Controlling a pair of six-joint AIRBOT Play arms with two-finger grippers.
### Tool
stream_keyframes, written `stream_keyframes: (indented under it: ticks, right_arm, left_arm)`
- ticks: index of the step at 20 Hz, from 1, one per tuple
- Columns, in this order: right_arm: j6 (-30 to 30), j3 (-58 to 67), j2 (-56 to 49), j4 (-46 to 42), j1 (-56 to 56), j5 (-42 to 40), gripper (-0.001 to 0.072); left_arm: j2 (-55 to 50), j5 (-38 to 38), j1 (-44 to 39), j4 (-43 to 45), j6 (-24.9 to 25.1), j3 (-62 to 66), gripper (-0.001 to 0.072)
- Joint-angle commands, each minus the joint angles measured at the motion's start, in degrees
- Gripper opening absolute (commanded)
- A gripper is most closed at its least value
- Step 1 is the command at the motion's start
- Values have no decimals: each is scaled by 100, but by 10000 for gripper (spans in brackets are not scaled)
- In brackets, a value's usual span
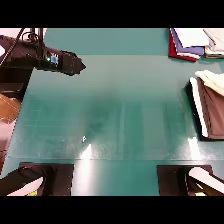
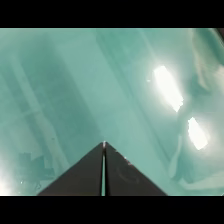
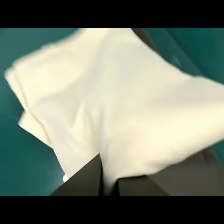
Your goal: Fold the shirts.
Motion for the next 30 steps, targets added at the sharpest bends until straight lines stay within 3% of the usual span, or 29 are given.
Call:
stream_keyframes:
  ticks: [1,2,4,5,10,15,20,21,22,24,25,30]
  right_arm:
    - [-308,-1530,627,-192,-518,-44,21]
    - [-385,-1860,748,-197,-623,-74,78]
    - [-387,-2264,896,-192,-841,-155,561]
    - [-382,-2295,922,-175,-975,-160,704]
    - [-358,-1449,1012,839,-485,-87,697]
    - [-352,-765,1255,920,1998,-396,694]
    - [-356,-223,852,874,4334,-481,687]
    - [-358,-133,719,876,4715,-485,616]
    - [-361,-48,588,874,5023,-481,488]
    - [-361,96,319,872,5534,-476,139]
    - [-361,153,199,872,5727,-481,18]
    - [-361,203,-52,876,6122,-527,18]
  left_arm:
    - [-2,-70,0,0,138,-2,25]
    - [-2,-81,0,0,140,-2,26]
    - [-4,-125,0,2,142,-2,25]
    - [-4,-142,0,2,142,-2,25]
    - [-4,-162,0,-2,140,-2,26]
    - [-2,-173,0,2,138,-2,26]
    - [-2,-138,0,-2,138,0,26]
    - [-2,-116,0,0,138,0,26]
    - [-2,-74,0,0,138,0,26]
    - [-2,39,0,0,138,0,26]
    - [-2,66,0,0,138,0,26]
    - [-2,142,0,0,138,0,26]
